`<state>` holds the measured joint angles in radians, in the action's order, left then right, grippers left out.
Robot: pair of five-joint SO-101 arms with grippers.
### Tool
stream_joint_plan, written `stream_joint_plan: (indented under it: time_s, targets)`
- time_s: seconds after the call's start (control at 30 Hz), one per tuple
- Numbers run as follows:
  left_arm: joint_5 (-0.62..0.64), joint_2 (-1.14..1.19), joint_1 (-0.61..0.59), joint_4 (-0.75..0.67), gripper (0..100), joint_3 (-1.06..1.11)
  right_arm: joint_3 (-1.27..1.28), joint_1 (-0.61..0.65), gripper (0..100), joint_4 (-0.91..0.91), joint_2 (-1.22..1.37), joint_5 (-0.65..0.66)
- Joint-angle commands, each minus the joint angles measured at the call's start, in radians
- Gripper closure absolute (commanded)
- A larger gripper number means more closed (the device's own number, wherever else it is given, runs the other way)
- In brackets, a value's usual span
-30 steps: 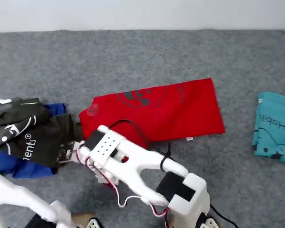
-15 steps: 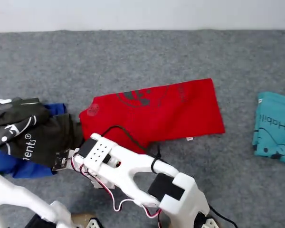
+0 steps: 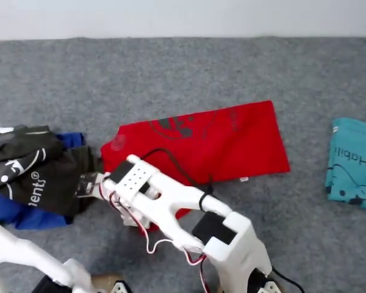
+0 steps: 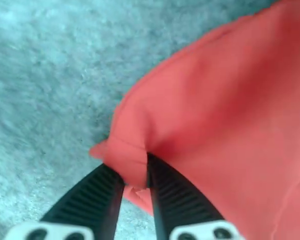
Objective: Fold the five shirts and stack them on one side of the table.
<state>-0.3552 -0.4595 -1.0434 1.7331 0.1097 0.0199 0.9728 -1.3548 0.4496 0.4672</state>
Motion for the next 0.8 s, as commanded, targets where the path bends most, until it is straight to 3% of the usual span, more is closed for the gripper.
stream_joint_plan:
  time_s: [0.0,0.33,0.77]
  targets:
    - [-0.005,-0.031,-0.002,-0.003,99,-0.002,-0.029,-0.038,98.8,-0.015,-0.097,0.026]
    - [-0.005,-0.031,0.0,-0.003,99,-0.002,-0.144,-0.145,98.8,-0.008,-0.2,0.135]
    - [-0.005,-0.031,0.002,-0.003,99,-0.002,-0.523,-0.234,98.8,-0.03,0.042,0.238]
